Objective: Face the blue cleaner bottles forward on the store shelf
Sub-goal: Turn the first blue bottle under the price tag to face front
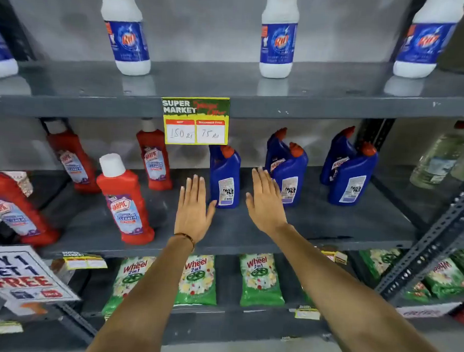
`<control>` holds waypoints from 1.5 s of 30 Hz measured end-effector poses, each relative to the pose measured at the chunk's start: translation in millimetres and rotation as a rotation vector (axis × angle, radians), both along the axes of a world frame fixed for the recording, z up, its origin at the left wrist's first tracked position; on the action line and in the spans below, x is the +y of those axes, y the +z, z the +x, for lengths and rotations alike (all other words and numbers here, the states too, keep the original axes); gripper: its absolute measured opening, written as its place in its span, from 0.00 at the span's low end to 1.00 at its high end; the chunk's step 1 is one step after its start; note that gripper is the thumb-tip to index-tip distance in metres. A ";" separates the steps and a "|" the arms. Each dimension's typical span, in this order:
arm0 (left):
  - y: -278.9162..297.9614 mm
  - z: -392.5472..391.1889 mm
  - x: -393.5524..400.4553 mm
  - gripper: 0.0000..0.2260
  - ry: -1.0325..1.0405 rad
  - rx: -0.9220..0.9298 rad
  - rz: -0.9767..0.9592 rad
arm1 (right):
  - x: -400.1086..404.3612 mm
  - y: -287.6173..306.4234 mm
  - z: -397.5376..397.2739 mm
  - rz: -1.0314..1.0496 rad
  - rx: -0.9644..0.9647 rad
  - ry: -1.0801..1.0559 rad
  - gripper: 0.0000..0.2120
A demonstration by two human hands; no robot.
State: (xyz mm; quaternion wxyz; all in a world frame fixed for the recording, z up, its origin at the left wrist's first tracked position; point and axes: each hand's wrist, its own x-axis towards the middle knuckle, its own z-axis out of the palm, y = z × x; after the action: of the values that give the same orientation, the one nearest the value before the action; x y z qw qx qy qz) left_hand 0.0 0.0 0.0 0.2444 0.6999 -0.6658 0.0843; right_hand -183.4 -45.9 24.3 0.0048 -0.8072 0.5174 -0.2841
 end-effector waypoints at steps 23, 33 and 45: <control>-18.9 10.8 -119.0 0.29 0.064 0.905 0.394 | -131.9 -39.2 33.1 0.884 -0.705 0.323 0.22; -23.1 12.5 -108.6 0.27 0.004 0.936 0.248 | -128.1 -20.7 25.3 0.935 -0.770 0.373 0.25; -15.8 -10.6 -96.3 0.19 0.017 0.572 0.054 | -109.1 -11.4 53.9 0.764 -0.818 0.243 0.39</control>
State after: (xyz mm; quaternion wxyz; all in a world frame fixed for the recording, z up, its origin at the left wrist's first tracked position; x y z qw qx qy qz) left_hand -10.6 -96.3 -15.8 0.4029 0.7072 -0.5656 -0.1324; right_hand -129.5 -154.9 13.0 0.5289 -0.6260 0.4429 -0.3636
